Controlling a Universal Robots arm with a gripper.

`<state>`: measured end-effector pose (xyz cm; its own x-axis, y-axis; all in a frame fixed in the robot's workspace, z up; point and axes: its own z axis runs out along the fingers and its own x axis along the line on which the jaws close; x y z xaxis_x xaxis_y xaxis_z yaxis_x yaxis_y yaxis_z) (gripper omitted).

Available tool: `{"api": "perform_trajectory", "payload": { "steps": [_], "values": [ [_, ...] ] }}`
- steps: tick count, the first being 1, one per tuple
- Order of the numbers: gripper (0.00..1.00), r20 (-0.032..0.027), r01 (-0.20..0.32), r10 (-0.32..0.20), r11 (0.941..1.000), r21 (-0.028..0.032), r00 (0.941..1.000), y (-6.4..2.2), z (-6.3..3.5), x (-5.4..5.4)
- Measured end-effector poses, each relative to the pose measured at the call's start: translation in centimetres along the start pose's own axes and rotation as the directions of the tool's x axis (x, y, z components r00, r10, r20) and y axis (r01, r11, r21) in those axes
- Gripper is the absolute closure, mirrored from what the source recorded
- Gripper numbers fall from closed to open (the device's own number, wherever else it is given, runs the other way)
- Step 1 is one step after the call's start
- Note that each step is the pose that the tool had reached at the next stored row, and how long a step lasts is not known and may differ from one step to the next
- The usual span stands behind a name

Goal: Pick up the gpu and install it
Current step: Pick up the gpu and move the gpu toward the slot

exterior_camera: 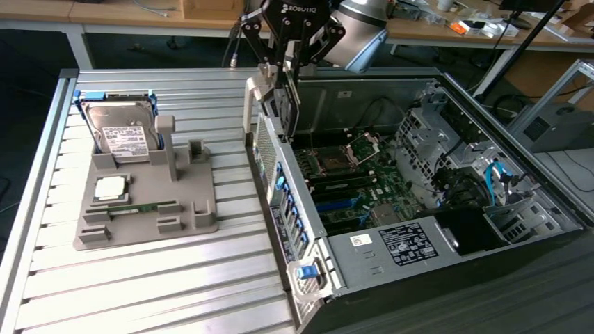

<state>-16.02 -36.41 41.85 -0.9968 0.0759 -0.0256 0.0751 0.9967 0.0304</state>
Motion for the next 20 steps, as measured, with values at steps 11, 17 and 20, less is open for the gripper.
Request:
{"api": "perform_trajectory", "payload": {
  "steps": [11,17,20],
  "values": [
    [0.73,0.0000,0.000,0.000,1.0000,0.0001,1.0000,0.04,0.01,-0.52],
    [0.73,-0.0001,0.000,0.000,1.0000,0.0002,1.0000,0.07,0.02,-0.84],
    [0.73,0.0000,0.000,0.000,1.0000,0.0002,1.0000,0.08,0.03,-1.00]
  ]
}}
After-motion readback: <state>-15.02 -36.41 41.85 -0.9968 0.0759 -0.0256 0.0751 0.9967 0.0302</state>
